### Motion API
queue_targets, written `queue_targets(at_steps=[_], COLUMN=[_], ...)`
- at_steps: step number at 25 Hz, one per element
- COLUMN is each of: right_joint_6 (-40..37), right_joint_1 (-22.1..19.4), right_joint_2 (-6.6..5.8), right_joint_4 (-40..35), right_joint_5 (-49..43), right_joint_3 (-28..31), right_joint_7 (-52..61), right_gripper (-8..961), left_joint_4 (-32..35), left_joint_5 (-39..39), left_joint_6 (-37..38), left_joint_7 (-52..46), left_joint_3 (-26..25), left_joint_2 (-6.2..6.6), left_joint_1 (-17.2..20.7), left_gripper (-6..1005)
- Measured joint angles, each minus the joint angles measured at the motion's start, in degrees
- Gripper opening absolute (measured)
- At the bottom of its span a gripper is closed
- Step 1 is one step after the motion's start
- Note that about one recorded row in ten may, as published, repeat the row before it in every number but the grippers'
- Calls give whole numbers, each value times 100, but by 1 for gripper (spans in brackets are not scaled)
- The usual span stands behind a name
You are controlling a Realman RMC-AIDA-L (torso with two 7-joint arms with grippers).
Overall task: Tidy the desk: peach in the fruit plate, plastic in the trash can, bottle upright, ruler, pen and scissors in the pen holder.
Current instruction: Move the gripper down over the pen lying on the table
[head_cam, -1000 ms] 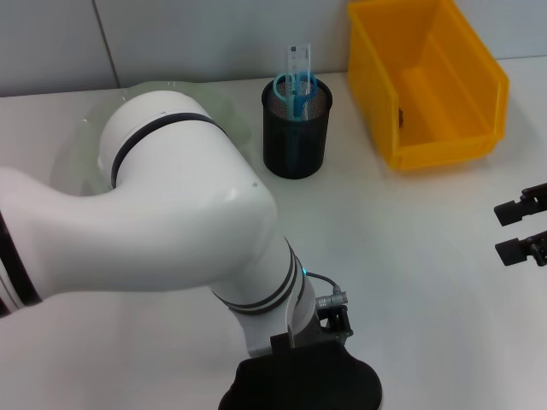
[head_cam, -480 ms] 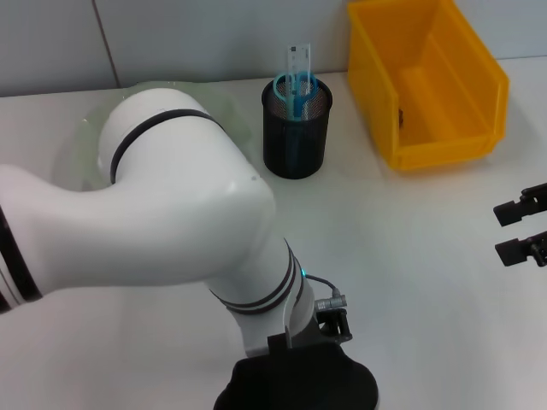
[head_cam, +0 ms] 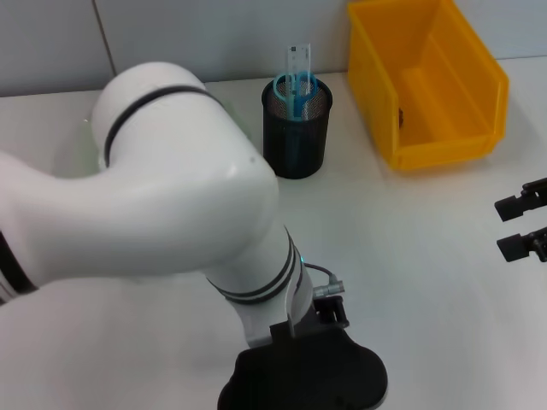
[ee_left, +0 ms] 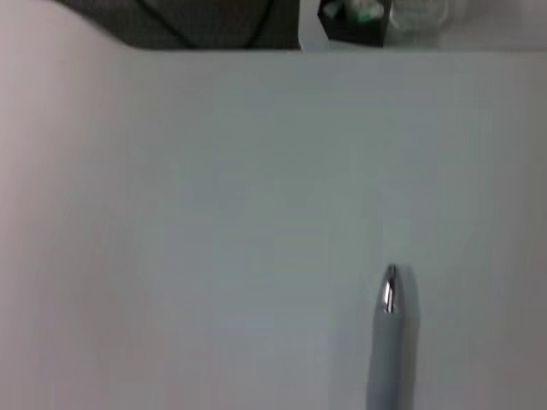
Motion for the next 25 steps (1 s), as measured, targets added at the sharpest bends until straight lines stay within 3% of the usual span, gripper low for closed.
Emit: queue_targets(at_steps=[9,14,16,25], right_joint_6=[15,21,10,4], right_joint_1=[24,23,16,-18], right_joint_2=[38,86,94,107], right_joint_4=[-10,-15,-21,-23], right_joint_5=[1,1,6,10], right_joint_3=[0,0,3,14], right_joint_7=[34,49,57,64], right_gripper=[766,766,766,765], left_joint_4=[0,13,5,-33], left_joint_5=[186,113,53,-35], left_joint_6=[-45,-92,-92,-116], left_joint_7=[-89,189,249,370], left_joint_3=[173,132,124,178], left_joint_2=[0,0,0,0], left_joint_1=[25,107,110,101], left_gripper=[-1,106,385,422])
